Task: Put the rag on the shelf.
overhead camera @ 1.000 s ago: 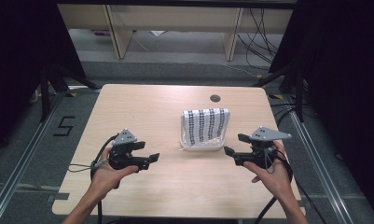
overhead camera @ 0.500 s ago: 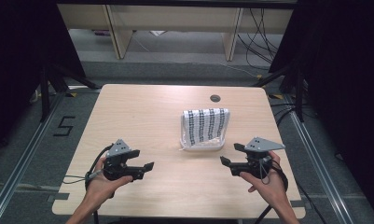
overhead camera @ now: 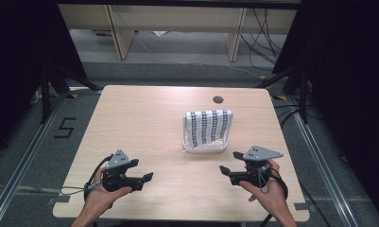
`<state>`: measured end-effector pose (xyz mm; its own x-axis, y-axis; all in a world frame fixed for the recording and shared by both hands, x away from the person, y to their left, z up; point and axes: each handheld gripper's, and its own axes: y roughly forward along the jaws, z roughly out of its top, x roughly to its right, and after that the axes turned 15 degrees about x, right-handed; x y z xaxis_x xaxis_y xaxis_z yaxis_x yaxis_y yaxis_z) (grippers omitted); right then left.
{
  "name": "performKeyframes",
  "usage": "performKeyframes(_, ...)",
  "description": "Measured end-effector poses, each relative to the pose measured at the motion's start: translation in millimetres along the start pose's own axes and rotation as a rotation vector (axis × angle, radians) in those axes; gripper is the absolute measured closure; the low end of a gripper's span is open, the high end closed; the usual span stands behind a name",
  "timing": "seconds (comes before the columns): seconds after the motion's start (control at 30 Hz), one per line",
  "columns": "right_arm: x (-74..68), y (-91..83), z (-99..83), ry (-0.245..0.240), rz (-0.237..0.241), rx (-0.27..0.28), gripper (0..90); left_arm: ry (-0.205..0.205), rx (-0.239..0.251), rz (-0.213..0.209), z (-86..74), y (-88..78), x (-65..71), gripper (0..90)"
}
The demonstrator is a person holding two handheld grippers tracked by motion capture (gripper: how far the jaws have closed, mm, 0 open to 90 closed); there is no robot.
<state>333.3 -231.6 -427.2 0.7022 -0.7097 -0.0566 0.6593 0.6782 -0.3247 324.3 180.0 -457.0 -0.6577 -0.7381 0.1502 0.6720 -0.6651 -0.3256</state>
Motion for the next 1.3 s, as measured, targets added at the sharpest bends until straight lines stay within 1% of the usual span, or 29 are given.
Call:
performKeyframes(0.03, -0.8, -0.4, -1.1, 0.007, -0.001, -0.005, 27.1, 0.004, 0.002, 0.009, -2.0, -1.1, 1.4, 22.6)
performKeyframes(0.07, -1.6, -0.3, -2.4, 0.007, 0.0, -0.006, 27.1, 0.02, -0.016, 0.0, -2.9, -3.0, 0.7, 22.5)
performKeyframes(0.13, -1.4, -0.9, -3.9, 0.009, 0.003, -0.015, 27.1, 0.012, 0.0, 0.009, -5.2, -3.2, 2.3, 22.4)
performKeyframes(0.17, -3.9, -1.4, -8.3, 0.021, -0.001, -0.016, 26.8, 0.026, -0.021, 0.001, -7.5, -6.4, 1.5, 22.3)
performKeyframes(0.23, -3.3, -1.3, -10.2, 0.008, 0.005, -0.017, 26.6, 0.026, -0.022, 0.006, -9.0, -7.4, 2.2, 22.3)
performKeyframes(0.37, -6.7, -3.0, -17.0, 0.029, 0.002, -0.033, 25.8, 0.005, -0.008, 0.005, -15.5, -9.0, 4.6, 22.3)
performKeyframes(0.4, -4.9, -2.5, -18.6, -0.003, 0.011, -0.024, 25.5, 0.029, -0.027, -0.006, -16.0, -10.8, 3.3, 22.2)
performKeyframes(0.47, -9.7, -4.3, -23.4, 0.017, 0.007, -0.044, 24.5, 0.019, -0.014, 0.006, -18.6, -11.6, 5.8, 22.0)
performKeyframes(0.5, -8.7, -4.3, -24.8, 0.001, 0.016, -0.041, 24.2, 0.044, -0.033, 0.003, -19.2, -13.9, 4.7, 21.8)
performKeyframes(0.57, -9.7, -5.5, -27.1, -0.003, 0.014, -0.042, 24.1, 0.029, -0.013, 0.017, -23.9, -14.7, 7.6, 21.4)
performKeyframes(0.6, -10.5, -6.5, -28.4, 0.001, 0.01, -0.045, 24.1, 0.032, -0.015, 0.01, -25.9, -15.5, 7.5, 21.4)
performKeyframes(0.63, -12.5, -7.2, -30.5, 0.009, 0.013, -0.044, 24.2, 0.059, -0.049, 0.005, -26.0, -18.5, 5.9, 21.4)
performKeyframes(0.7, -12.3, -7.6, -32.0, 0.001, 0.016, -0.045, 24.2, 0.06, -0.047, 0.01, -27.8, -19.2, 6.4, 21.4)
performKeyframes(0.73, -15.9, -9.2, -35.1, 0.024, 0.016, -0.062, 24.2, 0.06, -0.048, 0.021, -31.0, -20.6, 7.0, 21.4)
performKeyframes(0.77, -15.9, -9.2, -35.1, 0.024, 0.016, -0.062, 24.2, 0.06, -0.048, 0.021, -31.0, -20.6, 7.0, 21.3)
performKeyframes(0.8, -15.0, -9.2, -36.9, 0.002, 0.015, -0.051, 24.2, 0.044, -0.041, 0.015, -32.5, -21.2, 8.1, 21.3)
performKeyframes(0.83, -17.6, -9.8, -38.8, 0.027, 0.017, -0.066, 24.1, 0.042, -0.037, 0.015, -34.3, -21.9, 8.4, 21.4)
performKeyframes(0.87, -16.7, -10.4, -42.5, 0.004, 0.022, -0.065, 23.7, 0.047, -0.046, 0.018, -37.7, -24.0, 8.6, 21.4)
performKeyframes(0.9, -16.7, -10.4, -42.5, 0.004, 0.022, -0.065, 23.7, 0.047, -0.046, 0.018, -37.7, -24.0, 8.6, 21.4)
performKeyframes(0.93, -18.5, -11.7, -46.4, 0.013, 0.021, -0.076, 23.5, 0.063, -0.061, 0.011, -39.2, -26.0, 8.1, 21.4)
performKeyframes(0.97, -18.5, -11.7, -46.4, 0.013, 0.021, -0.076, 23.5, 0.052, -0.062, 0.014, -41.2, -26.6, 9.6, 21.4)
performKeyframes(1.0, -17.9, -11.9, -50.6, 0.004, 0.026, -0.089, 22.4, 0.074, -0.079, 0.01, -43.7, -28.9, 9.7, 21.4)
performKeyframes(1.03, -18.9, -12.1, -51.9, 0.018, 0.025, -0.097, 21.8, 0.079, -0.077, 0.027, -45.0, -29.5, 10.5, 21.4)
performKeyframes(1.07, -18.9, -12.1, -51.9, 0.018, 0.025, -0.097, 21.8, 0.079, -0.077, 0.027, -45.0, -29.5, 10.5, 21.4)
performKeyframes(1.1, -20.1, -13.2, -55.2, 0.015, 0.006, -0.113, 20.6, 0.084, -0.084, 0.015, -47.2, -30.8, 10.3, 21.4)
performKeyframes(1.2, -19.5, -13.2, -57.9, 0.01, 0.009, -0.126, 20.5, 0.09, -0.095, 0.017, -50.8, -31.2, 10.6, 21.4)
performKeyframes(1.23, -17.2, -12.6, -60.3, -0.021, 0.017, -0.129, 20.4, 0.103, -0.108, 0.017, -54.6, -30.1, 11.1, 21.2)
performKeyframes(1.27, -17.2, -12.6, -60.3, -0.021, 0.017, -0.129, 20.4, 0.103, -0.108, 0.017, -54.6, -30.1, 11.1, 21.1)
performKeyframes(1.3, -17.2, -13.2, -61.9, -0.02, 0.008, -0.142, 20.5, 0.117, -0.124, 0.014, -56.7, -28.9, 11.2, 20.6)
